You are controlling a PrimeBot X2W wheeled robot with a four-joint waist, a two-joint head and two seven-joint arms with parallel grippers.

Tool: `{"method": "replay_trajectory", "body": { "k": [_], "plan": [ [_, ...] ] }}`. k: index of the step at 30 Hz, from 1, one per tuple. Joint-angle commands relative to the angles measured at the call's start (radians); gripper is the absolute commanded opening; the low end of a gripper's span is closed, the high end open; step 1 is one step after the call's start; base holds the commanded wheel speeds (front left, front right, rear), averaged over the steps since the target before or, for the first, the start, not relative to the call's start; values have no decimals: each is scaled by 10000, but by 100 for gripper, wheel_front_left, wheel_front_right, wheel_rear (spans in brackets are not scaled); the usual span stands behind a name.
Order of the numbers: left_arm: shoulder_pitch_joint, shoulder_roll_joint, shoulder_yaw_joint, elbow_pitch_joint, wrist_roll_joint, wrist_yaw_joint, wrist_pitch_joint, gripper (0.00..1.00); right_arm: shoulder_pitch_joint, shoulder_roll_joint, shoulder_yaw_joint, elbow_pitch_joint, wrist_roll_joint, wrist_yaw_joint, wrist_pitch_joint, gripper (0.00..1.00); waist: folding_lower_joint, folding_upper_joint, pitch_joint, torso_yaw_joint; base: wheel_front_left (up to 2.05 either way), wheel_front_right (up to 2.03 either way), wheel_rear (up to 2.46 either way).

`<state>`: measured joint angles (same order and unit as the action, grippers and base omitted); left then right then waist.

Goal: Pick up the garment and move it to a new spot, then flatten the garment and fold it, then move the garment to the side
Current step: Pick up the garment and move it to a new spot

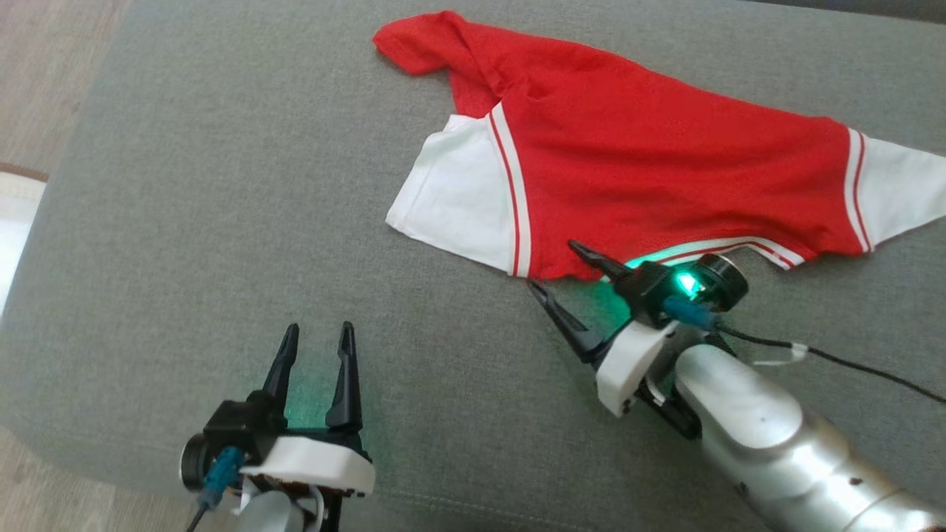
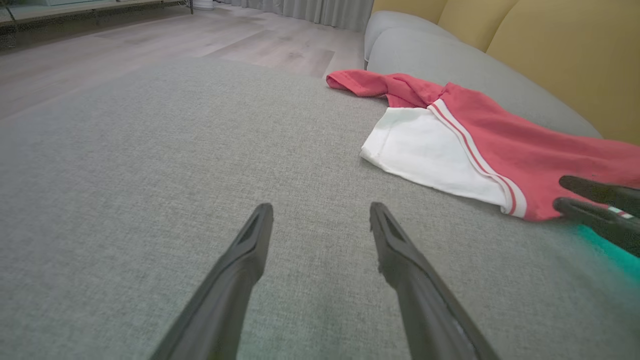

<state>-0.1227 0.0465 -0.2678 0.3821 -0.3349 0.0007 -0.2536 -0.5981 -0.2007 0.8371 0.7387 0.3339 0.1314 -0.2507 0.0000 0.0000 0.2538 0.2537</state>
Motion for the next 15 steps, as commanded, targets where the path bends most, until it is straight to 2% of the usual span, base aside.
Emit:
{"method": "replay_trajectory", "body": {
  "k": [1, 12, 13, 14, 15],
  "plan": [
    [-198, 37, 197, -209, -67, 72, -82, 100, -392, 122, 280, -140, 124, -7, -109, 100, 0, 0, 54, 64, 0, 0, 0],
    [-245, 37, -35, -163, -297, 181, -82, 100, -1026, 591, 1677, 1361, 866, -7, 76, 100, 0, 0, 142, 533, 0, 0, 0],
    [-234, 37, -22, -161, -303, 187, -82, 100, -1029, 612, 1729, 1488, 967, -7, 89, 92, 0, 0, 144, 550, 0, 0, 0],
    [-226, 37, -12, -159, -305, 190, -82, 100, -1036, 617, 1798, 1614, 1036, -7, 110, 61, 0, 0, 145, 561, 0, 0, 0],
    [-217, 37, 0, -155, -300, 193, -82, 100, -1031, 628, 1859, 1707, 1130, -7, 109, 17, 0, 0, 140, 563, 0, 0, 0]
  ]
}}
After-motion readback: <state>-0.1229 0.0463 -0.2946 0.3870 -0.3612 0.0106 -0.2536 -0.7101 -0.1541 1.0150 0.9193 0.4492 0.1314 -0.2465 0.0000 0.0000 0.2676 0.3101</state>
